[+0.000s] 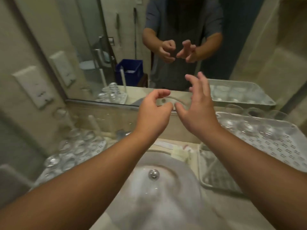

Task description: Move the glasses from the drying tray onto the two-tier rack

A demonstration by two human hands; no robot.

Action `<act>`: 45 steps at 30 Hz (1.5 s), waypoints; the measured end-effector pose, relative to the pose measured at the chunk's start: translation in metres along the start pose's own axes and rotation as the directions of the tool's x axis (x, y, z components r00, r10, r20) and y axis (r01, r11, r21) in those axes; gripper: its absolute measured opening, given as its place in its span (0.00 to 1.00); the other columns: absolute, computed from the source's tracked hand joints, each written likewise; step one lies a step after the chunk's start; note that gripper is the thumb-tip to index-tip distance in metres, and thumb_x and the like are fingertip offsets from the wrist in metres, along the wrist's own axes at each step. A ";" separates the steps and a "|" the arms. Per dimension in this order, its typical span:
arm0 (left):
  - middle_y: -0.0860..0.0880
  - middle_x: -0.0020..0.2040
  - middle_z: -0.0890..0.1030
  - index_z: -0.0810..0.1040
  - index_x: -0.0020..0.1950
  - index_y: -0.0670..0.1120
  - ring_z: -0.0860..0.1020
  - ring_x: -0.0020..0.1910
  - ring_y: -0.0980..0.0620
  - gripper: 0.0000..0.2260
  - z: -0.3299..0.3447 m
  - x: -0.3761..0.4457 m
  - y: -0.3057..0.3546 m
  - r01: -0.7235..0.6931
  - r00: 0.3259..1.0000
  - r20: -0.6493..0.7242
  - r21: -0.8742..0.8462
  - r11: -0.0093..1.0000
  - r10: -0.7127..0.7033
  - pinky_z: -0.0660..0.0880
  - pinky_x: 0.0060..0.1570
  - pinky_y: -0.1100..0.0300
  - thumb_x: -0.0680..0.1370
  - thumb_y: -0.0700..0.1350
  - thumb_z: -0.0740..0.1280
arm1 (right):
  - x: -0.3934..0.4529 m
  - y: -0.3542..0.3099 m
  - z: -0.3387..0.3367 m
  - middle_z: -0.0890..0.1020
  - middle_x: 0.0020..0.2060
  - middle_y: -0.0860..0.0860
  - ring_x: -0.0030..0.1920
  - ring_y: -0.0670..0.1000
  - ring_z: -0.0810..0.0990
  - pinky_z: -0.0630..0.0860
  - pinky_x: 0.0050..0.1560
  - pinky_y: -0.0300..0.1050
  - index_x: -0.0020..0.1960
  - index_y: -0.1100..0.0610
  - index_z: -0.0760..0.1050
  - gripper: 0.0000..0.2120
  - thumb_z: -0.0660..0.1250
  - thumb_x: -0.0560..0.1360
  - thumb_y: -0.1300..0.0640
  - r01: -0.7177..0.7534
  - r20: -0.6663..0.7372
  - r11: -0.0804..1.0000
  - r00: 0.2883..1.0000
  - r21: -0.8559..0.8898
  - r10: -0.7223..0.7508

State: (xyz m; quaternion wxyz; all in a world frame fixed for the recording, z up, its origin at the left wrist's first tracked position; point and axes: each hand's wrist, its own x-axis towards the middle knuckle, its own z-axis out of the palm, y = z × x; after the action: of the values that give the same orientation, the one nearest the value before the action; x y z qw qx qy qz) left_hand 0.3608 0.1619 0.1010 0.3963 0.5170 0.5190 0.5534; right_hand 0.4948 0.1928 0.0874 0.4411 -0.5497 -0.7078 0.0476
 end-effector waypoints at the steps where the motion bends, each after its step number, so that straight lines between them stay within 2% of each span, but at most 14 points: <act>1: 0.60 0.53 0.79 0.79 0.54 0.57 0.80 0.58 0.52 0.14 -0.023 0.003 -0.004 0.006 0.999 -0.034 0.015 1.000 -0.006 0.79 0.58 0.45 0.73 0.41 0.68 | 0.000 -0.014 0.018 0.58 0.74 0.45 0.67 0.48 0.70 0.73 0.62 0.42 0.72 0.41 0.59 0.36 0.74 0.72 0.55 0.029 0.042 0.999 0.999 0.017 -0.029; 3: 0.61 0.53 0.79 0.79 0.51 0.58 0.82 0.55 0.51 0.13 -0.069 0.006 -0.012 0.044 0.994 -0.103 0.041 0.998 -0.039 0.80 0.56 0.44 0.70 0.43 0.67 | -0.001 -0.043 0.054 0.62 0.69 0.45 0.59 0.44 0.72 0.75 0.57 0.42 0.72 0.42 0.59 0.36 0.74 0.71 0.55 0.081 0.121 0.996 0.989 0.040 -0.085; 7: 0.60 0.50 0.80 0.79 0.51 0.57 0.85 0.44 0.50 0.14 -0.161 0.009 -0.038 0.128 0.964 -0.242 0.077 0.989 -0.106 0.82 0.49 0.44 0.70 0.41 0.65 | -0.005 -0.098 0.124 0.64 0.66 0.45 0.50 0.41 0.69 0.70 0.51 0.39 0.71 0.44 0.62 0.34 0.75 0.70 0.55 0.153 0.234 0.987 0.959 0.057 -0.163; 10: 0.58 0.50 0.81 0.79 0.49 0.57 0.84 0.42 0.48 0.13 -0.223 0.009 -0.056 0.185 0.929 -0.341 0.086 0.979 -0.145 0.81 0.46 0.47 0.69 0.42 0.64 | -0.008 -0.134 0.171 0.63 0.68 0.48 0.56 0.47 0.71 0.68 0.56 0.40 0.72 0.47 0.63 0.34 0.75 0.70 0.57 0.172 0.330 0.981 0.924 0.093 -0.193; 13: 0.52 0.57 0.81 0.78 0.47 0.57 0.83 0.45 0.50 0.12 -0.273 0.010 -0.072 0.227 0.899 -0.404 0.103 0.968 -0.168 0.80 0.47 0.50 0.67 0.45 0.63 | -0.010 -0.167 0.214 0.62 0.69 0.50 0.60 0.52 0.72 0.67 0.60 0.42 0.72 0.50 0.63 0.34 0.73 0.70 0.59 0.179 0.398 0.975 0.891 0.129 -0.216; 15: 0.52 0.58 0.81 0.79 0.48 0.56 0.83 0.46 0.49 0.11 -0.301 0.011 -0.082 0.250 0.888 -0.419 0.097 0.963 -0.188 0.80 0.49 0.48 0.67 0.47 0.64 | -0.010 -0.185 0.242 0.63 0.68 0.50 0.58 0.52 0.73 0.68 0.59 0.43 0.73 0.50 0.63 0.34 0.73 0.71 0.59 0.189 0.425 0.973 0.876 0.133 -0.228; 18: 0.54 0.54 0.81 0.79 0.49 0.57 0.83 0.44 0.50 0.09 -0.335 0.015 -0.096 0.275 0.878 -0.427 0.081 0.958 -0.216 0.81 0.44 0.50 0.70 0.49 0.68 | -0.009 -0.204 0.282 0.65 0.66 0.51 0.57 0.51 0.72 0.70 0.54 0.43 0.74 0.49 0.61 0.35 0.73 0.72 0.57 0.199 0.474 0.976 0.853 0.094 -0.219; 22: 0.58 0.50 0.79 0.76 0.46 0.59 0.81 0.41 0.55 0.07 -0.364 0.022 -0.109 0.297 0.878 -0.425 0.124 0.947 -0.220 0.76 0.35 0.58 0.69 0.54 0.68 | -0.003 -0.218 0.329 0.66 0.65 0.53 0.55 0.53 0.75 0.74 0.49 0.45 0.73 0.47 0.59 0.34 0.72 0.72 0.56 0.232 0.550 0.971 0.805 0.052 -0.222; 24: 0.59 0.50 0.77 0.75 0.46 0.59 0.81 0.44 0.54 0.08 -0.376 0.028 -0.118 0.332 0.873 -0.415 0.118 0.936 -0.257 0.72 0.36 0.61 0.68 0.51 0.66 | 0.001 -0.223 0.350 0.67 0.65 0.54 0.55 0.55 0.76 0.76 0.47 0.48 0.72 0.47 0.59 0.34 0.72 0.71 0.56 0.261 0.583 0.965 0.784 0.000 -0.212; 29: 0.55 0.56 0.76 0.74 0.60 0.54 0.82 0.50 0.50 0.14 -0.397 0.044 -0.150 0.399 0.860 -0.401 0.142 0.906 -0.316 0.74 0.39 0.58 0.76 0.41 0.66 | 0.015 -0.227 0.394 0.67 0.67 0.55 0.56 0.57 0.77 0.79 0.50 0.54 0.74 0.47 0.57 0.38 0.73 0.70 0.52 0.325 0.664 0.941 0.725 -0.095 -0.183; 34: 0.54 0.56 0.75 0.74 0.63 0.51 0.79 0.37 0.56 0.16 -0.404 0.055 -0.169 0.437 0.838 -0.406 0.099 0.894 -0.365 0.77 0.36 0.58 0.76 0.40 0.67 | 0.029 -0.229 0.428 0.66 0.67 0.55 0.54 0.57 0.78 0.78 0.47 0.51 0.74 0.45 0.55 0.42 0.75 0.69 0.44 0.324 0.734 0.931 0.672 -0.170 -0.100; 36: 0.56 0.54 0.74 0.74 0.63 0.52 0.78 0.36 0.58 0.16 -0.405 0.056 -0.172 0.450 0.832 -0.398 0.075 0.890 -0.387 0.77 0.36 0.61 0.77 0.40 0.66 | 0.033 -0.229 0.437 0.67 0.66 0.56 0.55 0.59 0.78 0.75 0.43 0.49 0.75 0.45 0.54 0.43 0.75 0.69 0.41 0.325 0.743 0.925 0.666 -0.198 -0.075; 39: 0.55 0.52 0.75 0.73 0.61 0.52 0.78 0.36 0.53 0.13 -0.408 0.056 -0.175 0.478 0.818 -0.355 -0.021 0.878 -0.453 0.75 0.35 0.57 0.77 0.41 0.66 | 0.033 -0.229 0.446 0.68 0.64 0.57 0.55 0.61 0.79 0.72 0.41 0.48 0.74 0.47 0.55 0.41 0.73 0.69 0.40 0.364 0.734 0.906 0.673 -0.217 -0.094; 45: 0.53 0.53 0.78 0.74 0.62 0.51 0.80 0.42 0.52 0.13 -0.410 0.055 -0.179 0.529 0.792 -0.322 -0.062 0.847 -0.519 0.76 0.38 0.57 0.78 0.43 0.65 | 0.032 -0.229 0.445 0.73 0.62 0.56 0.54 0.61 0.79 0.75 0.46 0.51 0.69 0.50 0.62 0.33 0.73 0.71 0.43 0.398 0.715 0.893 0.685 -0.209 -0.138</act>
State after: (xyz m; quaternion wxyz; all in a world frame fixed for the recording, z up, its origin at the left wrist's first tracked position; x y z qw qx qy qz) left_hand -0.0681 0.1742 -0.0364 0.4345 0.2604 0.7083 0.4917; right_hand 0.0251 0.3154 -0.0372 0.0471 -0.4503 -0.8899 0.0545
